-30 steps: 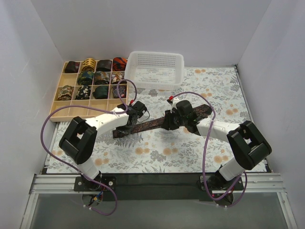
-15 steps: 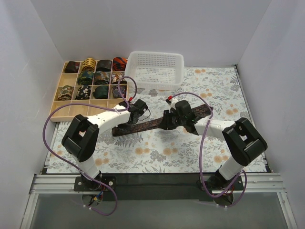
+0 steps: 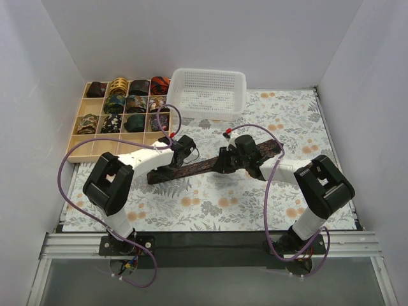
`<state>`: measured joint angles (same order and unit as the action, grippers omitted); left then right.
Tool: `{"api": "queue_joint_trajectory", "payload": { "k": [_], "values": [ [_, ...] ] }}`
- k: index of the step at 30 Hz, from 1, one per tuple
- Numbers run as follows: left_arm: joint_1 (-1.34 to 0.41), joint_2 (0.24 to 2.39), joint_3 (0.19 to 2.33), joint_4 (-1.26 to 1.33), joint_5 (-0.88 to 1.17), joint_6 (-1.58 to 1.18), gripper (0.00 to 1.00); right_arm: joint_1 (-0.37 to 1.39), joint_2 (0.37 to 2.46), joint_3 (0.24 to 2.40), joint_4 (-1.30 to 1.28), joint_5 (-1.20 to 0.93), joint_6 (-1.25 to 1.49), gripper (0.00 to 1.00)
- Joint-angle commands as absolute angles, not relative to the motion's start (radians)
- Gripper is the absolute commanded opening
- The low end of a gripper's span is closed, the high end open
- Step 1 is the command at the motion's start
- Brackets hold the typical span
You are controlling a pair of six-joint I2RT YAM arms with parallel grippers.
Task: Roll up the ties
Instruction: Roll the tie
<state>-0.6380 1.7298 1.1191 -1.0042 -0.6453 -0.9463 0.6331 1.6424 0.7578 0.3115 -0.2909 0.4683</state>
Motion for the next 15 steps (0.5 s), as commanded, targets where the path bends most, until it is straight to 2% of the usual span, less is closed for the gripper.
{"api": "queue_joint_trajectory", "payload": {
  "k": [1,12,15],
  "values": [
    [-0.666,1.74,1.141,-0.968,-0.621,-0.957,0.03,0.624,1.618,0.742,0.35,-0.298,0.474,0.23],
    [-0.693,1.77,1.161,-0.942,-0.568,-0.976,0.28,0.624,1.618,0.735,0.35,-0.308,0.474,0.23],
    [-0.695,1.769,1.157,-0.917,-0.549,-0.979,0.29,0.624,1.617,0.732,0.353,-0.313,0.474,0.23]
  ]
}}
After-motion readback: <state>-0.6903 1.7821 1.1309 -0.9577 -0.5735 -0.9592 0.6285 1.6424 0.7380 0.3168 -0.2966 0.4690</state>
